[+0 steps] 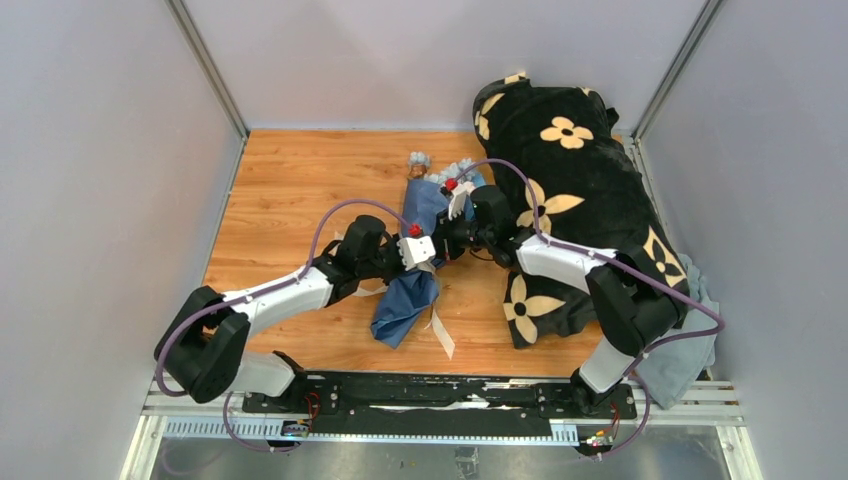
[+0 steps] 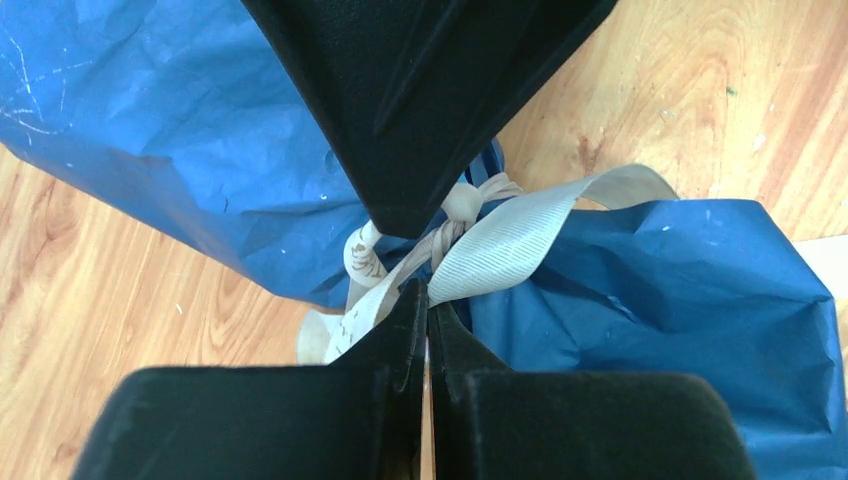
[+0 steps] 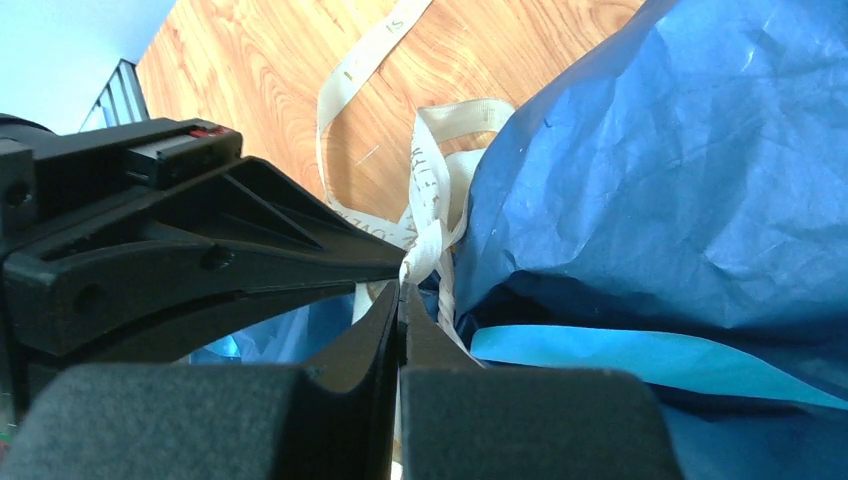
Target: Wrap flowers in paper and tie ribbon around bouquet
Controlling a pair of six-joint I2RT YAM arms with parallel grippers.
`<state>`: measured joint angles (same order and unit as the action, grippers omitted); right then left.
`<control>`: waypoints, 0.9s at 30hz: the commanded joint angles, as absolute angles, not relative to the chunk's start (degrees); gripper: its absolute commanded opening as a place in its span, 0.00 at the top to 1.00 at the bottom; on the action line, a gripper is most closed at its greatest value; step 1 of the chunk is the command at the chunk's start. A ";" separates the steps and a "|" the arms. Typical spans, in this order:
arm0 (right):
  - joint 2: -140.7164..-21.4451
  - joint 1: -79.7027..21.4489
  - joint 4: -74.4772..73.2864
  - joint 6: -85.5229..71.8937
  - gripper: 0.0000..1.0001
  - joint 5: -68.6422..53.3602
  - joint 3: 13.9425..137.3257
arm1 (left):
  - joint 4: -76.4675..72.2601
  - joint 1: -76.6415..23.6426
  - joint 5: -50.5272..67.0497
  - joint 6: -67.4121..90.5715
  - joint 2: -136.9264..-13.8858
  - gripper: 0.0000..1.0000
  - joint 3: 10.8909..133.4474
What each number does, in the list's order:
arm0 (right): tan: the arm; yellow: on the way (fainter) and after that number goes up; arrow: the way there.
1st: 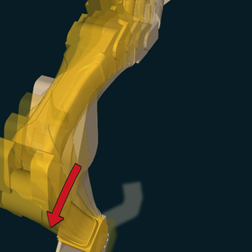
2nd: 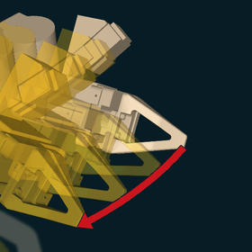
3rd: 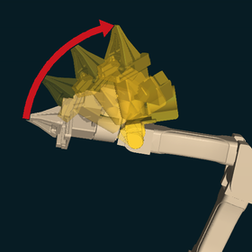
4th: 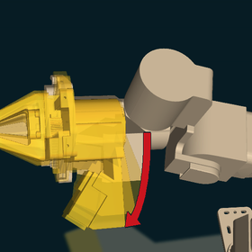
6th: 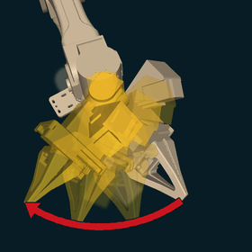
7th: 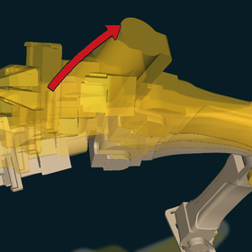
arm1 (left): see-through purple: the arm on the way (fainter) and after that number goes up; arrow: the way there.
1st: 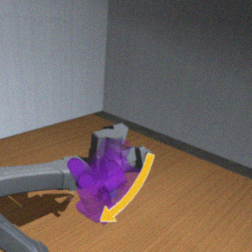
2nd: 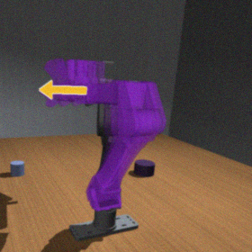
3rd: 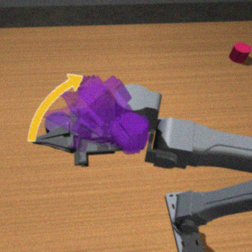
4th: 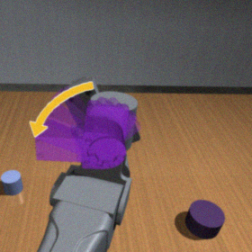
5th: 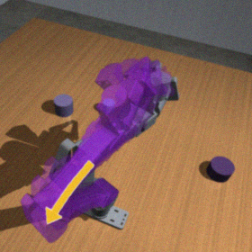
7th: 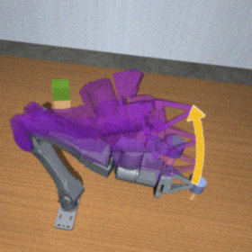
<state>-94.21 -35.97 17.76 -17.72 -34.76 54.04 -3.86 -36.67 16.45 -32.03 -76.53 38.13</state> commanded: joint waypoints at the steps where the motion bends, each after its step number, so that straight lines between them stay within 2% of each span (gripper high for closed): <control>1: -93.00 -35.49 22.79 -22.31 1.00 -35.28 53.42 | -12.38 -36.97 18.07 -31.08 -77.88 1.00 37.01; 7: -92.61 -35.44 24.90 -21.43 0.99 -42.93 52.12 | -12.75 -37.00 15.84 -31.55 -79.55 1.00 38.21; 9: -92.84 -35.35 19.57 -19.02 0.92 -44.97 53.68 | -12.72 -37.02 14.09 -32.08 -79.91 1.00 38.53; 12: -92.42 -34.47 9.67 -13.78 0.62 -44.67 56.44 | -11.69 -37.07 13.31 -34.68 -79.73 1.00 38.34; 17: -91.48 -30.82 -2.20 -6.95 0.55 -42.36 64.15 | -11.59 -37.50 12.71 -39.79 -79.86 1.00 37.15; 20: -95.30 -29.84 -6.51 -5.46 0.57 -42.26 70.01 | -11.65 -37.53 13.35 -42.14 -80.38 1.00 36.90; 24: -101.68 -30.29 -10.04 -5.64 0.79 -41.37 75.30 | -11.52 -37.53 13.63 -42.46 -80.57 1.00 37.03; 27: -105.34 -30.86 -11.57 -5.39 0.89 -40.99 77.18 | -11.53 -37.55 13.16 -41.87 -80.58 1.00 37.12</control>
